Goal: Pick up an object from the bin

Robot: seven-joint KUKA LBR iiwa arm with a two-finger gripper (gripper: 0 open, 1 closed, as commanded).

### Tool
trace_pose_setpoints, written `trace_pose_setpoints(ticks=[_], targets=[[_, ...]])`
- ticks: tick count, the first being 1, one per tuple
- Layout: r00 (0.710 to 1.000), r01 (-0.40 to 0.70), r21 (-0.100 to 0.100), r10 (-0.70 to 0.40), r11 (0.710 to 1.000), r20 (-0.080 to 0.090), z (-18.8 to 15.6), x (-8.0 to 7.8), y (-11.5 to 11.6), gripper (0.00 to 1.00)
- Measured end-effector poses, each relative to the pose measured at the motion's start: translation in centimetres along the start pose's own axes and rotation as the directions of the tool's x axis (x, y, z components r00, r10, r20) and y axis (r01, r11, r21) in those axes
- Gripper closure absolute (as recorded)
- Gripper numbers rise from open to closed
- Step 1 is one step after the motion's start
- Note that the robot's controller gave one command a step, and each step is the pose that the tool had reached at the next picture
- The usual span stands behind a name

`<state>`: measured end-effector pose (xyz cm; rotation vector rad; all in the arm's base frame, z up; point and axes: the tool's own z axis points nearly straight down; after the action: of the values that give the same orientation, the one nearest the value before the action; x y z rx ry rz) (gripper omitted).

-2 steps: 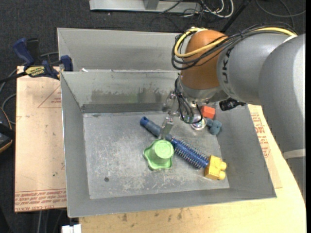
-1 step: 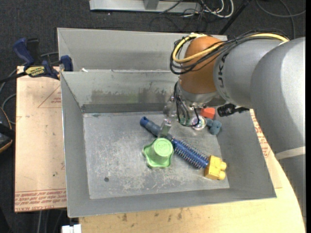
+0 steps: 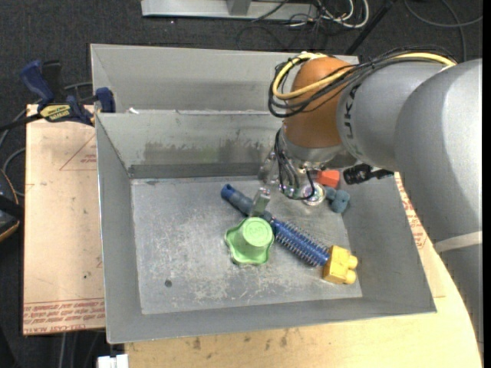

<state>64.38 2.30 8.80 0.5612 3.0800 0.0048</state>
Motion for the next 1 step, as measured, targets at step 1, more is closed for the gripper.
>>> trace_pose_setpoints(ticks=[1], targets=[[1.0, 0.002, -0.003, -0.002, 1.0, -0.012, -0.41, 0.08, 0.34, 1.0]])
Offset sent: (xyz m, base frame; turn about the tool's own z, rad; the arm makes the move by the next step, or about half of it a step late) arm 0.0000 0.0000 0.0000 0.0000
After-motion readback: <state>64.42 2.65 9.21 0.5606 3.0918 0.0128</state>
